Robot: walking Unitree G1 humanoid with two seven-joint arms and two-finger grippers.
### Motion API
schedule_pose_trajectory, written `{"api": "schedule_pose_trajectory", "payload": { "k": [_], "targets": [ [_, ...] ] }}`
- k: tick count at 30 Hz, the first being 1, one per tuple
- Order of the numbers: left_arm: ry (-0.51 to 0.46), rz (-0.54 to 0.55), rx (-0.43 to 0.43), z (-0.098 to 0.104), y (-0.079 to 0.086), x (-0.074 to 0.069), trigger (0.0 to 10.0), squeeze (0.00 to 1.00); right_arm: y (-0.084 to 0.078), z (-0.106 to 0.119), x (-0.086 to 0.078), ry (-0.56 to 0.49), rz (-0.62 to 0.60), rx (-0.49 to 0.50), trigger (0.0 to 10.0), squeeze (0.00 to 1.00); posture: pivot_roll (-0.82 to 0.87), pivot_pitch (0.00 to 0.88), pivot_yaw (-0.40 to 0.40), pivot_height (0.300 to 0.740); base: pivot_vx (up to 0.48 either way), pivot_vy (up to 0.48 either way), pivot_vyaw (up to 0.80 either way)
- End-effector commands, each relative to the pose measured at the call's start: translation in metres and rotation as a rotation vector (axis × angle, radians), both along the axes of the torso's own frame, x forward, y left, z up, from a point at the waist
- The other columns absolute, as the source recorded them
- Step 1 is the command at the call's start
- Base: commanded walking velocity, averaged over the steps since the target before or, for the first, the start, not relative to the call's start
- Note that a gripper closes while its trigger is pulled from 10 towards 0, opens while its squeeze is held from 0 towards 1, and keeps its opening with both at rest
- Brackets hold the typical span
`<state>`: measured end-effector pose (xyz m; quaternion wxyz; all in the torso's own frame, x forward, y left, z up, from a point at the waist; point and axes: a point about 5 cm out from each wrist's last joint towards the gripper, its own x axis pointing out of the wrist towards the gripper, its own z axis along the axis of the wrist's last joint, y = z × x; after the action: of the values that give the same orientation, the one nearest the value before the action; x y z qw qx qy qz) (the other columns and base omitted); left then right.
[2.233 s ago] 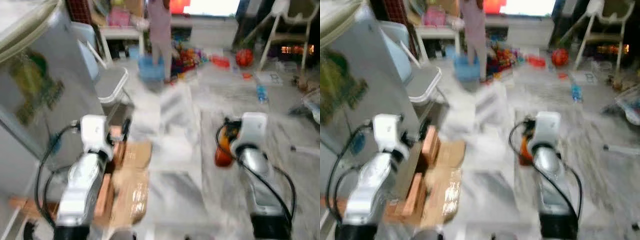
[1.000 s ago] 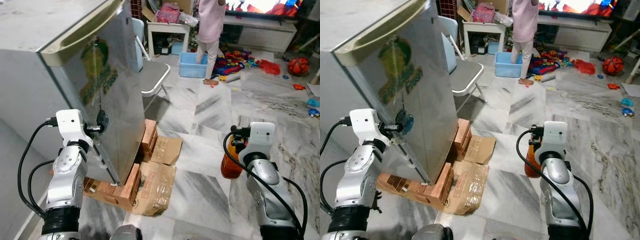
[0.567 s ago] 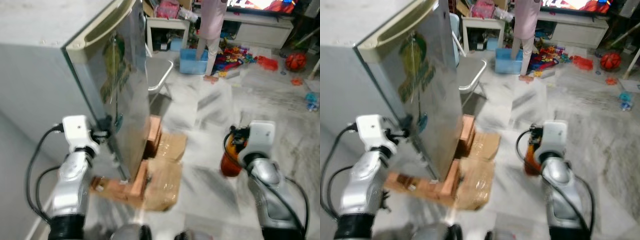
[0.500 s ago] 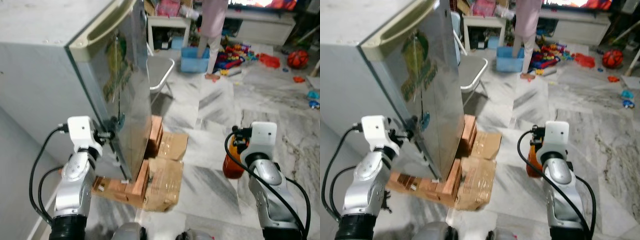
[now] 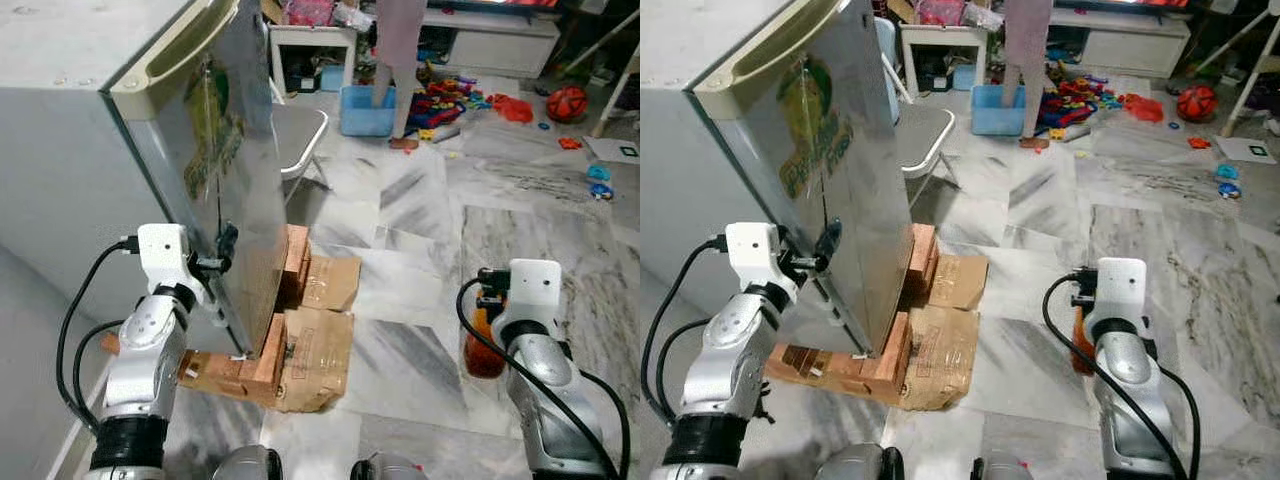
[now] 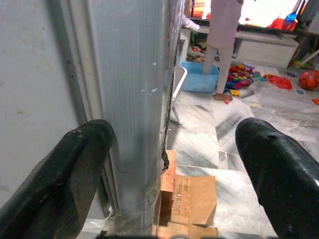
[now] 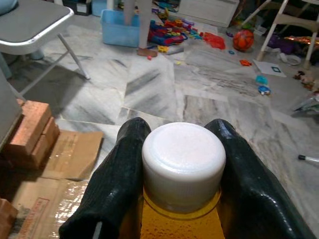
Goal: Restocking fridge
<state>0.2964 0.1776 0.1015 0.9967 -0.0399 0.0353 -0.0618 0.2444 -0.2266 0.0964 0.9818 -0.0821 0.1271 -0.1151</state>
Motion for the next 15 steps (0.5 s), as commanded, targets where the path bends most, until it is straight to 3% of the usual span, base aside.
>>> {"api": "schedule_pose_trajectory", "payload": {
  "k": [1,9,15],
  "targets": [
    [-0.036,-0.021,0.032,0.007,-0.004,0.007,10.0,0.00,-0.003,0.006,-0.003,-0.020,-0.022,-0.005,10.0,0.00,-0.03,0.045,-0.016,0.740,0.000,0.000,0.00],
    [-0.052,0.123,0.076,0.013,0.009,0.030,10.0,0.00,-0.008,0.006,-0.012,-0.012,-0.041,-0.012,10.0,0.00,-0.06,0.044,0.000,0.740,0.000,0.000,0.00],
    [-0.075,0.018,0.031,0.025,-0.017,0.048,10.0,0.00,-0.009,0.010,-0.018,-0.017,-0.056,-0.030,10.0,0.00,-0.06,0.047,-0.001,0.740,0.000,0.000,0.00]
  ]
}}
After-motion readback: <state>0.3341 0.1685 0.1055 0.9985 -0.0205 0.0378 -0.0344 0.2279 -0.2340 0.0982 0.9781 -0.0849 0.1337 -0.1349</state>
